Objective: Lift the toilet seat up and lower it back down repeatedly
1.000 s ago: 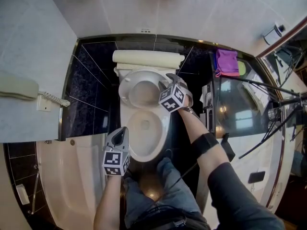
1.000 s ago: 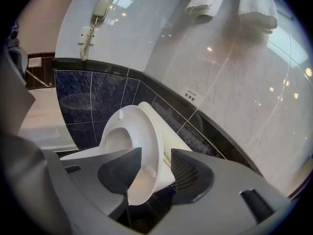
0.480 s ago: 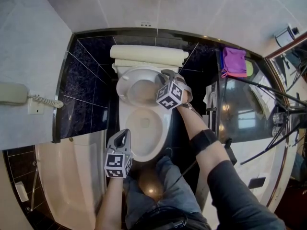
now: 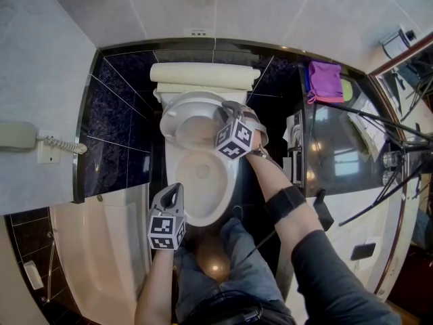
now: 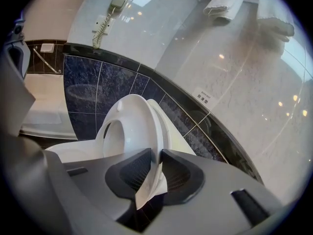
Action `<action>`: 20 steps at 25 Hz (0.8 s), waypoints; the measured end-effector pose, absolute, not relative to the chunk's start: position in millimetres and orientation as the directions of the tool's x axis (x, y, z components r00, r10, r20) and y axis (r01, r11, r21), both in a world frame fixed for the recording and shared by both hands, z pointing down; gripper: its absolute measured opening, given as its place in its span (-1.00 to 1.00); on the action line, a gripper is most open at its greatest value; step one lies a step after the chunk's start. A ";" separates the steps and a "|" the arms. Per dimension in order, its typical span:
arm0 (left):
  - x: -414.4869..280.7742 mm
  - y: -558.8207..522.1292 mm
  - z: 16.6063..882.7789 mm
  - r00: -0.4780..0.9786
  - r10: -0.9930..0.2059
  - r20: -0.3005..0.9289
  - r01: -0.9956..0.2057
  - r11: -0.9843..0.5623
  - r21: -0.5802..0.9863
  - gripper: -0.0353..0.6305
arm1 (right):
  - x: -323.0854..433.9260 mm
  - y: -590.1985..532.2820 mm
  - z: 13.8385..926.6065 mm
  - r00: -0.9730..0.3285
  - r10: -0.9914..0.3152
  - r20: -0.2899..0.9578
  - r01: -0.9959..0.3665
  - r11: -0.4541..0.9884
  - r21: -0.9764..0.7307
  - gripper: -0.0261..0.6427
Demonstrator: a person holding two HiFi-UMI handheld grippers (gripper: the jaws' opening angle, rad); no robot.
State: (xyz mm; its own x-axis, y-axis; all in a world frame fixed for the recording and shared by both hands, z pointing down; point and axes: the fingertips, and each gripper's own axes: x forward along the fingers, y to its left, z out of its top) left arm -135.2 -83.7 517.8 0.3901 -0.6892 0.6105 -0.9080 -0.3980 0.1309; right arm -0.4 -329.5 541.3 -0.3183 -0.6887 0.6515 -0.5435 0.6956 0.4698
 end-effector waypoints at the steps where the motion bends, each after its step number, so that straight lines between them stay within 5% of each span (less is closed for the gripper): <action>1: -134.5 -80.4 519.3 0.392 -0.684 0.615 -0.907 -0.401 0.133 -0.89 | -0.8 -324.2 540.2 -0.319 -0.689 0.651 -0.540 0.697 0.473 -0.66; 20: -148.0 -21.8 579.6 0.394 -0.621 0.678 -0.893 -0.433 0.122 -0.89 | -15.4 -167.2 536.5 -0.282 -0.731 0.621 -0.474 0.669 0.572 -0.68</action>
